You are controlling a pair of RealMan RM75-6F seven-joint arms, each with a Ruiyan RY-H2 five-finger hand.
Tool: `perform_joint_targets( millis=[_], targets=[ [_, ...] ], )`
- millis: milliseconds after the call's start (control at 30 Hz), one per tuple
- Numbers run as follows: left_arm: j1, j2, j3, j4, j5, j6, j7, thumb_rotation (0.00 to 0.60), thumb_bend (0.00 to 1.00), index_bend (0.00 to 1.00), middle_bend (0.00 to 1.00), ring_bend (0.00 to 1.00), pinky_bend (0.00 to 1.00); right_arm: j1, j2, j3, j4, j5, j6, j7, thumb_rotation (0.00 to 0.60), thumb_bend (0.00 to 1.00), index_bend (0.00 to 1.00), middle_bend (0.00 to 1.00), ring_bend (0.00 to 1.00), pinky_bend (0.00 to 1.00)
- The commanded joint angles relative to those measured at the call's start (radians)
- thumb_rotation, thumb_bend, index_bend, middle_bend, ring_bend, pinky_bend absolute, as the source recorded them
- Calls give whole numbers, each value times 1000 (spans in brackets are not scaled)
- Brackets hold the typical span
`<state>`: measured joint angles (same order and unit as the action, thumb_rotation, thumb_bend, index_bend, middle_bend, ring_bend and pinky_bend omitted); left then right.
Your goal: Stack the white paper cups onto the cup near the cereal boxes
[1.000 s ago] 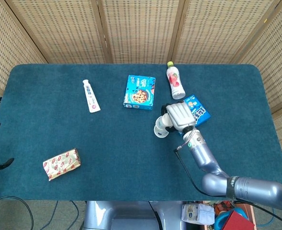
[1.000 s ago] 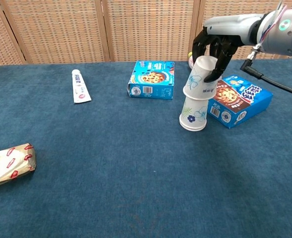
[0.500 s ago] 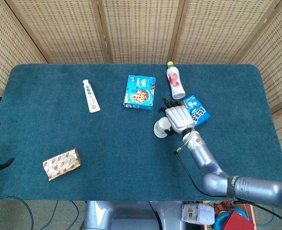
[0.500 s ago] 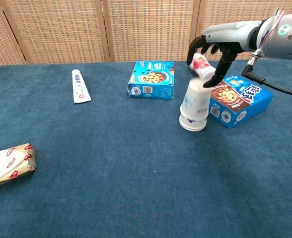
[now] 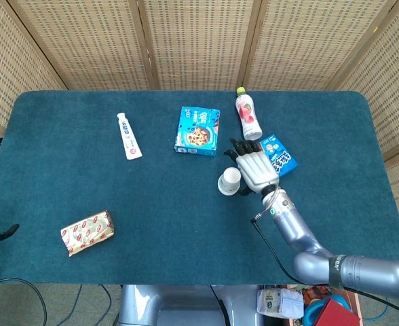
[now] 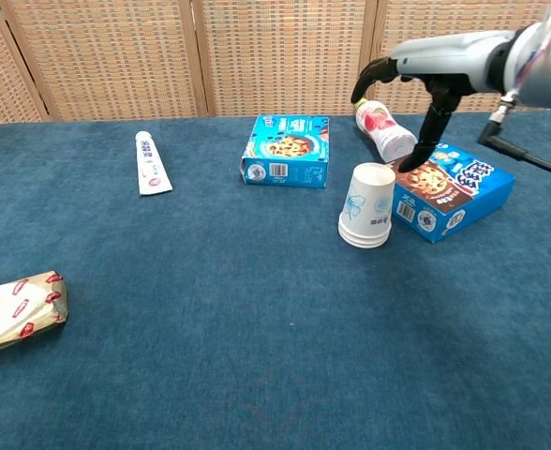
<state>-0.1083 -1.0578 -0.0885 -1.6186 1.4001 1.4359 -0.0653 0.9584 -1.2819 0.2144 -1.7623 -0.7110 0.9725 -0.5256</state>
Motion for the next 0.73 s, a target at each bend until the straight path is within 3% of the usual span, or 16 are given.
perform_joint_targets(
  millis=[33,133,367,567,733],
  targets=[
    [2,-5,2,6,10,8,-3,600,177,0,0,0,0,-116,67,-70,-52,-232,68,113,600,4,39,0,0,0],
    [7,-25,8,25,33,29,-3,600,177,0,0,0,0,-231,108,-145,-46,-448,179,215,600,0,0,0,0,0],
    [18,-93,31,82,78,61,0,600,176,0,0,0,0,-505,127,-297,47,-762,519,388,600,0,0,0,0,0],
    [25,-115,37,119,80,66,-17,600,177,0,0,0,0,-611,74,-307,170,-844,645,473,600,0,0,0,0,0],
    [28,-116,36,123,84,72,-20,600,177,0,0,0,0,-646,61,-289,216,-861,667,512,600,0,0,0,0,0]
  ],
)
